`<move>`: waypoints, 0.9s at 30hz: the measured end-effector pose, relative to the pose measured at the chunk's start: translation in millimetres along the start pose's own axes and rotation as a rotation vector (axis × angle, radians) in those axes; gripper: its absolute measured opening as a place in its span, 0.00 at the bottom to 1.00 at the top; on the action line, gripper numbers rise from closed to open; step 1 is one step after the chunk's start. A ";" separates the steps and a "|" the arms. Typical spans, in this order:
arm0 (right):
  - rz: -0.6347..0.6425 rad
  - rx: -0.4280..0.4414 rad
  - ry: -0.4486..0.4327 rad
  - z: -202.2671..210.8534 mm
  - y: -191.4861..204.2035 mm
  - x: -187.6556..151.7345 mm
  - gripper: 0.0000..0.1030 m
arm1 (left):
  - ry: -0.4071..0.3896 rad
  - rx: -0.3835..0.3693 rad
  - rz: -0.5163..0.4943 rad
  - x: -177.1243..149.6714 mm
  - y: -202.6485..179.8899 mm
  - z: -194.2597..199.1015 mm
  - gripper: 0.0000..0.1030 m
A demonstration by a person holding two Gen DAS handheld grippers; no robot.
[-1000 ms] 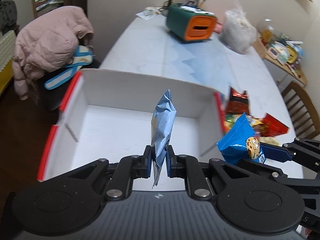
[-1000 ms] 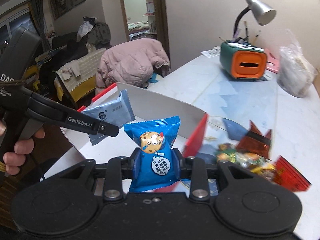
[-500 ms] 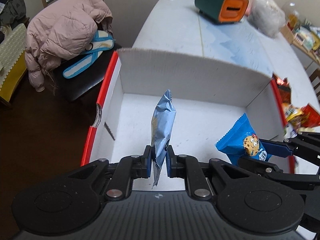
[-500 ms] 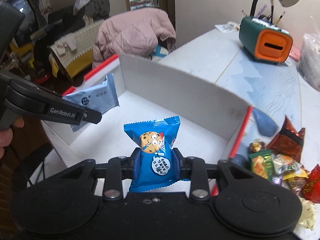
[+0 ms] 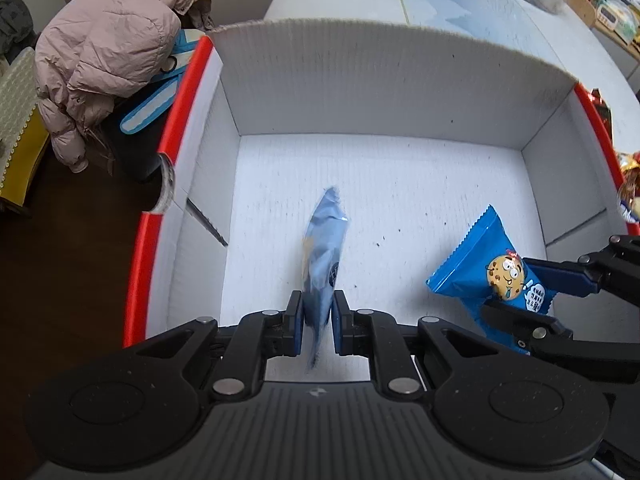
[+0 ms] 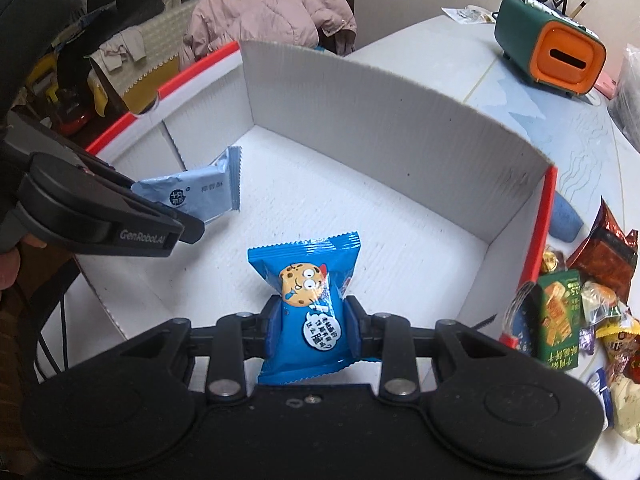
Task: Organize snacks
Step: 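Open both tools to drop the packets into the white box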
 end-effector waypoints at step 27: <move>-0.112 0.045 -0.162 67.4 -21.4 -5.0 0.43 | -0.165 -0.095 -0.084 -15.6 -35.3 64.8 0.36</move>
Point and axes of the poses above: each gripper's, at about its wrist camera, not at the fingertips, and z roughly against the way its jaws point, y to its left, x to its top, the point moved 3 cm from there along -z, roughly the way its jaws point, and after that the axes turned 12 degrees about -x, right-handed, at the moved point
